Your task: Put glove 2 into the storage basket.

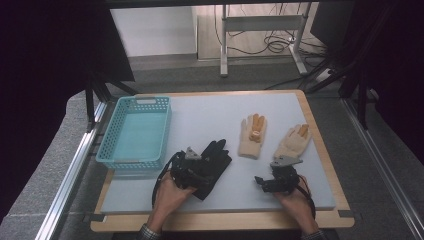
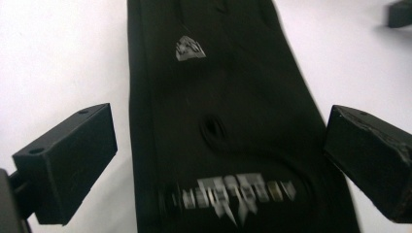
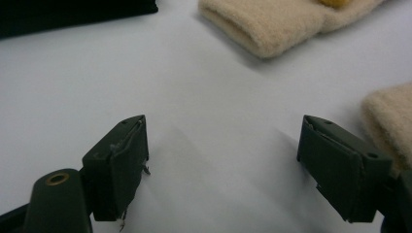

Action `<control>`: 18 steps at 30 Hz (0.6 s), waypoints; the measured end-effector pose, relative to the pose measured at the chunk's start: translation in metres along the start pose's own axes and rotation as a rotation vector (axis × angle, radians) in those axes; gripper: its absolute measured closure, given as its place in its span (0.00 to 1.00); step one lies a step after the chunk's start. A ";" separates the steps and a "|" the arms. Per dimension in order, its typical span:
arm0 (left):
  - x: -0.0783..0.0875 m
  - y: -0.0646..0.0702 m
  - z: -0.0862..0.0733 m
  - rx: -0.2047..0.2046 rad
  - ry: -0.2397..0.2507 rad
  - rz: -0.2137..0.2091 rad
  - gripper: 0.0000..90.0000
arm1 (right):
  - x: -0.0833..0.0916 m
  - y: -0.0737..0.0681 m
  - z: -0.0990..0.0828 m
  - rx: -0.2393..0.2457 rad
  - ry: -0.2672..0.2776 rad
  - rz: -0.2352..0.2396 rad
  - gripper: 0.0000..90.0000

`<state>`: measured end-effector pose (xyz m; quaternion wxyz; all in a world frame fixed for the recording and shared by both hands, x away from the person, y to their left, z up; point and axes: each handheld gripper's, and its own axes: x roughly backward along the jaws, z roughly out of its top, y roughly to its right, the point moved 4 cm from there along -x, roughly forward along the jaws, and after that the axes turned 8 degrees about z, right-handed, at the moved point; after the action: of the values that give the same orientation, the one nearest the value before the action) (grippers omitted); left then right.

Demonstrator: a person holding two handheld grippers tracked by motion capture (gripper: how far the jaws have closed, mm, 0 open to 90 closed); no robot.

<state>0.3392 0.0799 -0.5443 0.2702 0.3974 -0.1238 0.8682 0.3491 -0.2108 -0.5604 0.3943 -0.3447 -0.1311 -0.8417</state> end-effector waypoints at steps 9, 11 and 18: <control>-0.022 0.009 0.005 0.007 -0.077 -0.036 0.00 | 0.000 0.000 0.000 0.003 -0.001 0.000 0.20; -0.024 0.014 0.002 -0.037 -0.094 0.011 0.00 | 0.000 0.000 0.000 0.003 -0.001 0.000 0.20; -0.027 0.017 0.001 -0.056 -0.114 0.038 0.00 | 0.000 0.000 0.000 0.003 -0.001 0.000 0.20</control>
<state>0.3447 0.0561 -0.5643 0.2573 0.4360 -0.1708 0.8453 0.3492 -0.2110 -0.5604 0.3948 -0.3445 -0.1326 -0.8414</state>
